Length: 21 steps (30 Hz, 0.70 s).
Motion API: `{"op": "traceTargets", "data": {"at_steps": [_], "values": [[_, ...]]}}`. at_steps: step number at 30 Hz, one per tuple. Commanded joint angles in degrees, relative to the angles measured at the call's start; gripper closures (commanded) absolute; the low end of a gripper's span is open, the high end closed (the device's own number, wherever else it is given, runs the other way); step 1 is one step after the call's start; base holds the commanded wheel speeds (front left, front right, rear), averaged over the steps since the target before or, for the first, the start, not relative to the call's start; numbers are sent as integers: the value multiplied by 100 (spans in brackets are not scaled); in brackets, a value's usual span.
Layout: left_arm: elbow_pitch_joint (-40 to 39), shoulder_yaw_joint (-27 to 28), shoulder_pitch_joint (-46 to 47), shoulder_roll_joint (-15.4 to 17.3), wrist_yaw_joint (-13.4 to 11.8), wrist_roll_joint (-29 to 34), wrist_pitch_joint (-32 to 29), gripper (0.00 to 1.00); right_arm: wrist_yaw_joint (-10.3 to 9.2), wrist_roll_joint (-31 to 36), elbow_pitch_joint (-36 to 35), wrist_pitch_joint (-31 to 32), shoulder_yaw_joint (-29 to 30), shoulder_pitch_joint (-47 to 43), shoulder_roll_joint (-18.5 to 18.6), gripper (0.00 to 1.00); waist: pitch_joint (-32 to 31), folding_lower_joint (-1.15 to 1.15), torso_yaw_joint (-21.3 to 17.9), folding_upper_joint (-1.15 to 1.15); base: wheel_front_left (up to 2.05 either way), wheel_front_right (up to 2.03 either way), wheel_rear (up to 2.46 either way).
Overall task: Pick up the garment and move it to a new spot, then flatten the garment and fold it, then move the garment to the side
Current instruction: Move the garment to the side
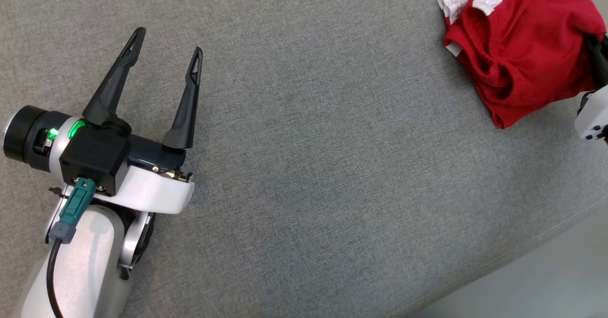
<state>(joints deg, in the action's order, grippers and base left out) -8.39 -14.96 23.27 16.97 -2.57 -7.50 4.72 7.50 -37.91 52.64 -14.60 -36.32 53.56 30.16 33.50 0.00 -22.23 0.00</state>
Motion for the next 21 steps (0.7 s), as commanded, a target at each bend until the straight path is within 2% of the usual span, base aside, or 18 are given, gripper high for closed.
{"op": "traceTargets", "data": {"at_steps": [1, 6, 12, 15, 21], "values": [[29, -7, 82, 13, 10, -4, 11, 0, -1, -50, 154, -56, 33, 78, -12, 0, -39, 0, 9, 0, 0, 0, 0], [110, -9, 2, -29, -43, -72, 73, 0, -1, -96, 302, -72, 216, 48, -11, 0, -186, 0, 54, 0, 0, 0, 0], [284, 82, -271, -114, -178, -212, 283, 0, -1, 104, -280, -60, 1003, -397, -53, 0, -626, 0, 135, 0, 0, 0, 0], [374, 158, -467, -177, -269, -321, 390, 0, -1, 401, -735, -60, 1581, -757, -219, 0, -895, 0, 193, 0, 0, 0, 0], [531, 312, -902, -311, -463, -539, 623, 0, -1, 1228, -1756, -61, 2380, -1675, -866, 0, -1467, 0, 412, 0, 0, 0, 0]]}}
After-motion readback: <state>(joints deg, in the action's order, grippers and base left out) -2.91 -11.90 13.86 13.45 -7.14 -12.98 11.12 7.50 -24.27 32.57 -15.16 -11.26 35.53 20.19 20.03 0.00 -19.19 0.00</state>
